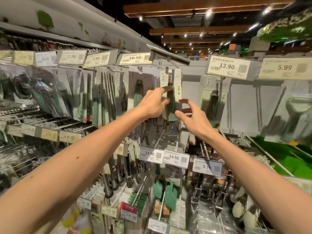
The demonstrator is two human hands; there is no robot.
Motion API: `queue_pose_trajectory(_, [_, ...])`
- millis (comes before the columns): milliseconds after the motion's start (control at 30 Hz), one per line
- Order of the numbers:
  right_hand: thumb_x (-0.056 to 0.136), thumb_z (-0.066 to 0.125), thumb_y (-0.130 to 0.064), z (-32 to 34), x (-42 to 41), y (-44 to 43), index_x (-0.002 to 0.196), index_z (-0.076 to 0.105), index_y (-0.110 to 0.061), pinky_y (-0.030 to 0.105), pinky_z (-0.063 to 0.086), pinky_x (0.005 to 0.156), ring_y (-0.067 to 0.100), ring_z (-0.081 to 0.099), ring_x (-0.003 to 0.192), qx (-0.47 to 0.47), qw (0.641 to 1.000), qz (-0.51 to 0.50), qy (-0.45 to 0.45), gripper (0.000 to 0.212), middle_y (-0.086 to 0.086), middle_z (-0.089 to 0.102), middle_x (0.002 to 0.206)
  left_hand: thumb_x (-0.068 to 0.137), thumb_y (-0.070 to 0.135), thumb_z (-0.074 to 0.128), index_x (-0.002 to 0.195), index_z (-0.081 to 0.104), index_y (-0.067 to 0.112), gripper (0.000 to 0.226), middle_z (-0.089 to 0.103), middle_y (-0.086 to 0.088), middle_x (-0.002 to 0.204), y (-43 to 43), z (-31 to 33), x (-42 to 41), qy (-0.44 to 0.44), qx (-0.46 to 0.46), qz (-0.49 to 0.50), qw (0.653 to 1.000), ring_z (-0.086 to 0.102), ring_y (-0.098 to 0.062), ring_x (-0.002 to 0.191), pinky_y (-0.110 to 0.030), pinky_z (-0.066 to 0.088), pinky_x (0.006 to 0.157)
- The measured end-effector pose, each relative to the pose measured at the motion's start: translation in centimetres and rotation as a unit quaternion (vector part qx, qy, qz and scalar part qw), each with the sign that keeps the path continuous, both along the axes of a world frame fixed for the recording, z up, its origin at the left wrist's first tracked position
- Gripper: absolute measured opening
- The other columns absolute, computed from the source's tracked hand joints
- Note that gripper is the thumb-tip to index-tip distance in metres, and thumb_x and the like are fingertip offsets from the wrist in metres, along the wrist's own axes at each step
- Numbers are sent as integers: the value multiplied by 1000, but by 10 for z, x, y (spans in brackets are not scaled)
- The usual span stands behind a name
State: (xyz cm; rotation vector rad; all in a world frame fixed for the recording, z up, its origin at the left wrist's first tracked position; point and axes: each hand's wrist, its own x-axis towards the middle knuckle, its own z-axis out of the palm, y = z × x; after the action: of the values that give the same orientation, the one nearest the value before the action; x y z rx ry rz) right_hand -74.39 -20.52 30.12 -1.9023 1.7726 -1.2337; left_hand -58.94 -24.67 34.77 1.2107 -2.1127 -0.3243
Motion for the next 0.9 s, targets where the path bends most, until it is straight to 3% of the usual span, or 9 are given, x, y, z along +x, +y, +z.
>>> queue_pose_trajectory(67, [98,54,-37,-3,-3,14,147,37,-21,38,36,108,20,49,129,-1,1000,-9,10,54,3,42,151,102,21,52,140,50,14,39,61,-5,128,11,-1,2,11,-13,-1,1000,62,-23,107,-36,47,96])
queue_pose_trajectory(167, [96,58,-34,-6,-6,40,114,56,-28,39,50,94,10,60,94,-28,999,7,14,19,-6,62,112,100,19,56,132,60,16,33,63,-3,131,36,-2,8,18,-18,3,1000,60,-19,119,-34,42,102])
queue_pose_trajectory(300, [93,61,-35,-19,-3,89,91,55,-26,39,53,81,11,58,81,-36,998,30,42,11,-7,62,88,98,25,59,100,69,14,15,63,7,80,87,-10,27,0,-50,17,999,55,-5,70,-24,46,68])
queue_pose_trajectory(367, [91,61,-41,-35,2,118,83,51,-27,36,50,73,9,55,74,-42,997,48,51,19,-8,60,81,97,32,60,89,64,17,18,56,8,69,119,-24,44,-25,-49,25,998,47,-4,59,-21,35,56])
queue_pose_trajectory(467, [86,61,-50,-72,19,164,81,47,-26,32,45,63,6,46,61,-36,994,84,67,28,-9,52,68,95,41,61,79,56,23,25,53,7,62,172,-62,79,-93,-38,40,994,42,-6,52,-21,31,52])
queue_pose_trajectory(633, [86,62,-52,-159,77,229,93,43,-28,30,34,61,-7,42,68,-2,975,164,152,31,-20,41,76,92,45,61,77,54,27,24,53,10,65,268,-147,147,-203,36,75,976,47,-5,59,-32,38,57])
queue_pose_trajectory(767, [88,59,-55,-225,137,264,111,50,-25,35,46,71,21,58,94,64,955,223,184,39,-6,56,102,94,50,56,83,53,26,27,58,6,78,338,-211,209,-250,113,113,955,58,-20,77,-34,44,64])
queue_pose_trajectory(833, [89,56,-56,-255,170,277,125,49,-22,35,43,76,25,58,107,117,941,251,196,49,-1,58,115,95,51,54,82,49,28,27,61,4,78,366,-242,239,-256,160,157,940,62,-26,83,-36,45,64])
queue_pose_trajectory(900, [90,56,-54,-281,203,288,123,50,-21,36,43,76,26,58,106,150,928,286,186,47,-1,58,113,94,50,55,81,49,27,28,66,-1,79,387,-273,268,-245,211,198,925,65,-31,87,-38,48,67])
